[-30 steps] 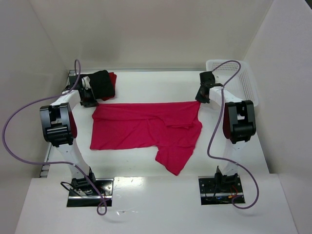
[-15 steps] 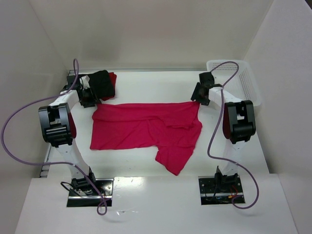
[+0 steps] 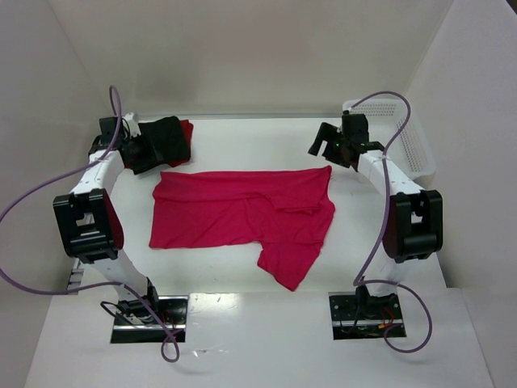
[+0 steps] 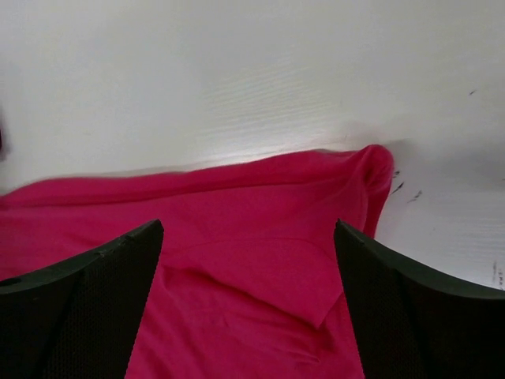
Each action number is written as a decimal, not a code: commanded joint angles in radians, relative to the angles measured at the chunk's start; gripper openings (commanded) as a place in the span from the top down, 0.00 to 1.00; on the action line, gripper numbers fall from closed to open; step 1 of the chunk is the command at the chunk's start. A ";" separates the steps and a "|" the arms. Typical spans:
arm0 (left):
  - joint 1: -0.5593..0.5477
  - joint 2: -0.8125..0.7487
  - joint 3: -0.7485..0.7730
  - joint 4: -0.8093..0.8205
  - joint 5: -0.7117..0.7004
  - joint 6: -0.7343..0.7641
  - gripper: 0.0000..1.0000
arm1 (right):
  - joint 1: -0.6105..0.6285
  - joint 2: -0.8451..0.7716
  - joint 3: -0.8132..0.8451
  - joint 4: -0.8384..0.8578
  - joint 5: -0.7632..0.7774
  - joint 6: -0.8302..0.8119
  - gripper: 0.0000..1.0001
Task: Fold and stack the t-shirts
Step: Fold the flattened tshirt in 1/3 of the way
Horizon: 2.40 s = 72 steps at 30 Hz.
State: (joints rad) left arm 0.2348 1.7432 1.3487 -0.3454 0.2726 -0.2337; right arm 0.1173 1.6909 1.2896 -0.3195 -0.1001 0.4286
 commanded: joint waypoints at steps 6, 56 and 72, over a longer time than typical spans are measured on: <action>-0.135 -0.014 -0.019 -0.021 -0.036 0.045 0.36 | 0.113 0.045 0.007 0.001 0.065 -0.050 0.08; -0.281 0.039 -0.023 -0.009 -0.173 -0.067 0.40 | 0.199 -0.166 -0.205 -0.129 0.151 0.124 0.56; -0.086 0.119 -0.059 0.086 -0.245 -0.096 0.44 | 0.208 0.088 -0.098 -0.007 0.109 0.042 0.80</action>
State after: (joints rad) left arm 0.1493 1.8320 1.3029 -0.3054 -0.0357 -0.3218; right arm 0.3176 1.7298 1.1385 -0.3767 0.0029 0.5068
